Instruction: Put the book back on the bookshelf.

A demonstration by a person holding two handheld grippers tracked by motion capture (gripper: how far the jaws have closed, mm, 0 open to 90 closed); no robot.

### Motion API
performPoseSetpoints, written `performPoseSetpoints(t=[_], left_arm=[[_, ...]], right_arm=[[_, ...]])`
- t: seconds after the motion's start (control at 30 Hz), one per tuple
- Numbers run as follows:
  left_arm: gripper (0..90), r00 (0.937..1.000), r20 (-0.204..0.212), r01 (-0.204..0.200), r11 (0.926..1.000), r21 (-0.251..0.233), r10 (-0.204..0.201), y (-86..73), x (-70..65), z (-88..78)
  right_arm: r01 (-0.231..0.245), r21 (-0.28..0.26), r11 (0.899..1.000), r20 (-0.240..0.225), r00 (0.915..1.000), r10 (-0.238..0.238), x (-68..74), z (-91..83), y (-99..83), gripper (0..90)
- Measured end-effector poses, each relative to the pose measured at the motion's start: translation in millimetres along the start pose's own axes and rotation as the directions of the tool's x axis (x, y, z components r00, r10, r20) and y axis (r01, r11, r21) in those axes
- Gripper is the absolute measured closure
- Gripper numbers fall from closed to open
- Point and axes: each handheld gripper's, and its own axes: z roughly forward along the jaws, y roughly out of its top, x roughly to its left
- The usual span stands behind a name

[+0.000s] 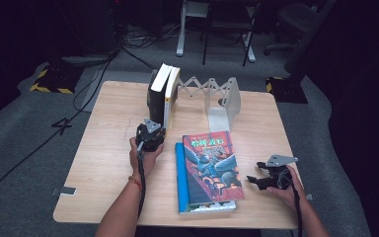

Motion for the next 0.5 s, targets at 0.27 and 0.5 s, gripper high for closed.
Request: performPoseSetpoints(t=[0.27, 0.5], left_arm=[[77.2, 0.9995, -0.031, 0.008, 1.0000, 0.004, -0.007, 10.1, -5.0, 7.1], [78.9, 0.9980, -0.059, 0.021, 0.9997, 0.009, -0.020, 15.4, -3.1, 11.2]], right_arm=[[0.003, 0.002, 1.000, 0.001, 1.0000, -0.003, -0.1, -0.5, -0.2, 25.0], [0.003, 0.000, 1.000, -0.001, 1.0000, -0.003, -0.3, -0.6, -0.5, 25.0]])
